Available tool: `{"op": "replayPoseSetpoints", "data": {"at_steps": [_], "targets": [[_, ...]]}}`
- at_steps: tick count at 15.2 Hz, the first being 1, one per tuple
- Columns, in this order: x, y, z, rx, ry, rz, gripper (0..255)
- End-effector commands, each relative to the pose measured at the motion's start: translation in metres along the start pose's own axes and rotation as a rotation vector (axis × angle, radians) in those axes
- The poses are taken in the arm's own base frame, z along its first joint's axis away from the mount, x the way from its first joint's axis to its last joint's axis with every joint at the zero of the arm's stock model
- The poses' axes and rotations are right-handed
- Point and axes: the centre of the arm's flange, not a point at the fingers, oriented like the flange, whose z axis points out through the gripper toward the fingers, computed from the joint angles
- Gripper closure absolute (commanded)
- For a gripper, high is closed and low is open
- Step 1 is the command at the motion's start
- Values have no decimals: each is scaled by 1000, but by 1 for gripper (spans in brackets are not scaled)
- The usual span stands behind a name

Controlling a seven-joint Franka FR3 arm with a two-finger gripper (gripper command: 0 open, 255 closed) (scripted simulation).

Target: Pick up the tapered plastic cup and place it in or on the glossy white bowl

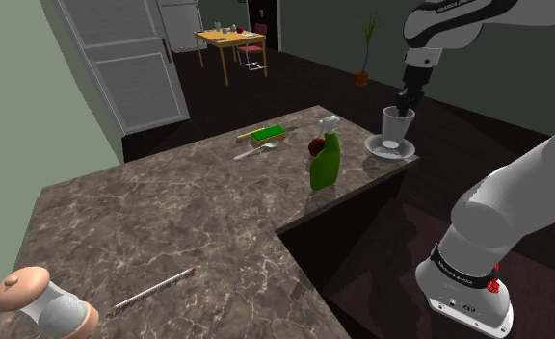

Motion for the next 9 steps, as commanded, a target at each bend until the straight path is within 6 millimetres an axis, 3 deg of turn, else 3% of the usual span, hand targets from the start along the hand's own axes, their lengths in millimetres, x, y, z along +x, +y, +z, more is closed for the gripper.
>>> {"op": "replayPoseSetpoints", "data": {"at_steps": [1,4,5,9], "targets": [[0,0,0,0,0,0,255],[0,0,0,0,0,0,255],[0,0,0,0,0,0,0],[0,0,0,0,0,0,0]]}}
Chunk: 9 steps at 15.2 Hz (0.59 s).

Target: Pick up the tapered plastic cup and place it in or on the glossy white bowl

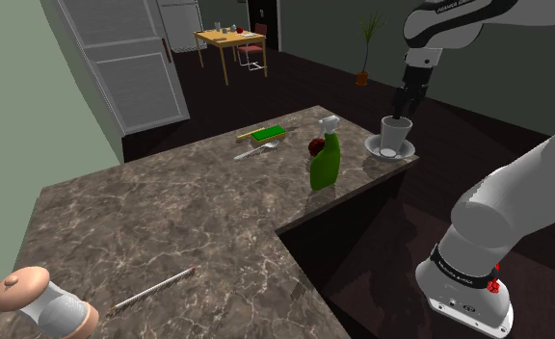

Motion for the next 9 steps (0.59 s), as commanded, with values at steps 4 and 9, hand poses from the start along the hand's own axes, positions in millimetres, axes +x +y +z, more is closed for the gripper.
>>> {"op": "replayPoseSetpoints", "data": {"at_steps": [4,9], "targets": [[0,0,-40,0,0,0,0],[0,0,-50,0,0,0,0]]}}
